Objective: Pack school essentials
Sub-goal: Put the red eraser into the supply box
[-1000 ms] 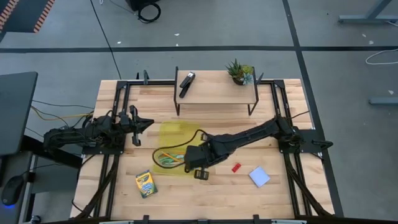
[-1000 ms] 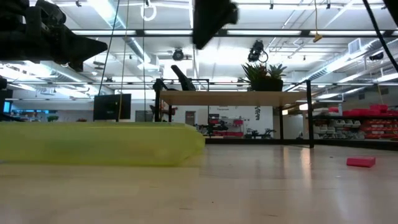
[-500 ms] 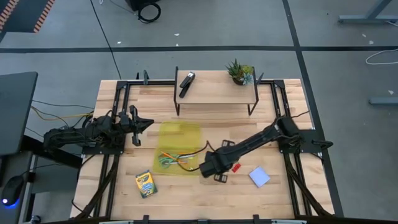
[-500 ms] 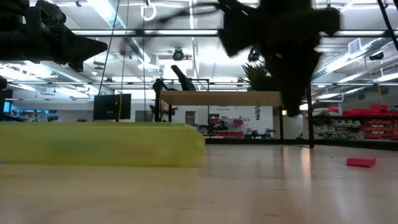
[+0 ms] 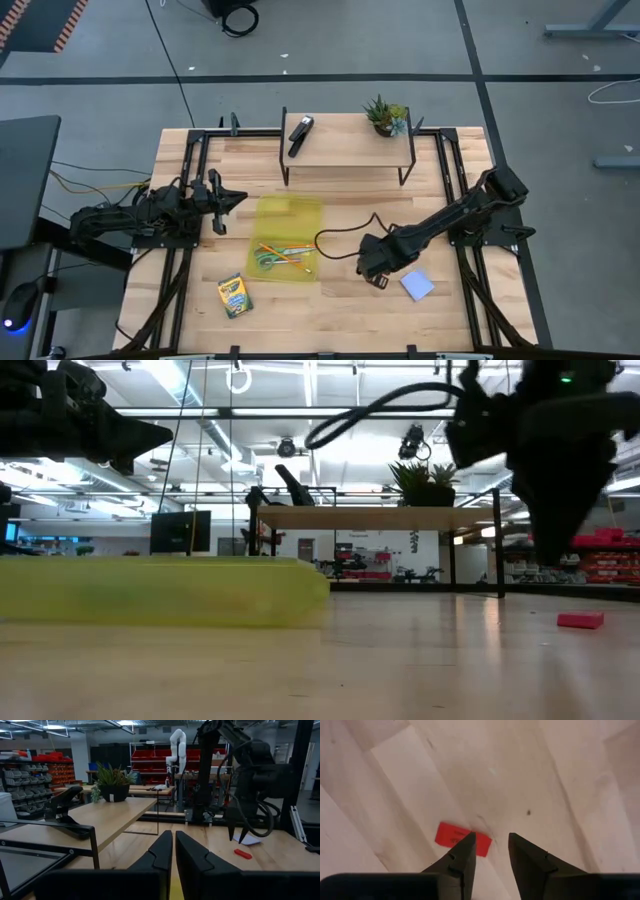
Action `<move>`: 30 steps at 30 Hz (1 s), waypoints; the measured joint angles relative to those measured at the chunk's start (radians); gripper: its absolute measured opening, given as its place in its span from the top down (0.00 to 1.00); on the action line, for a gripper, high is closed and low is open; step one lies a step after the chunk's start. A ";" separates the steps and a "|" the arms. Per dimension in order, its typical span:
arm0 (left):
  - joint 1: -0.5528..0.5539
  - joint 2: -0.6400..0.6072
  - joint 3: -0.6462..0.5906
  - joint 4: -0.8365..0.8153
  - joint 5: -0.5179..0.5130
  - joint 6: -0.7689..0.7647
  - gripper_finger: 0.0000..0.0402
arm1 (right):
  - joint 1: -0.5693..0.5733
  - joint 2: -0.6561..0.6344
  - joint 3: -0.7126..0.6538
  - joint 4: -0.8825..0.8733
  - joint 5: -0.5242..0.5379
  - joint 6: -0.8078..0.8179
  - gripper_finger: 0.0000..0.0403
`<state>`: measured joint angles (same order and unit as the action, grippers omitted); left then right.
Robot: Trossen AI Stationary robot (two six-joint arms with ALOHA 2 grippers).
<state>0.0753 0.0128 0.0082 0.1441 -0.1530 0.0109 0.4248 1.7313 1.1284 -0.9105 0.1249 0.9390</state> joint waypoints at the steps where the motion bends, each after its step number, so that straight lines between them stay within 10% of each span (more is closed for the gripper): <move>1: 0.000 0.000 0.000 0.000 0.000 0.000 0.92 | 0.007 -0.006 -0.019 0.017 0.000 0.003 0.68; 30: 0.000 0.000 0.000 0.000 0.000 0.000 0.92 | 0.049 0.073 0.031 0.034 -0.003 -0.067 0.63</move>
<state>0.0753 0.0128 0.0082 0.1442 -0.1529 0.0109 0.4735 1.8038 1.1597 -0.8761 0.1216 0.8718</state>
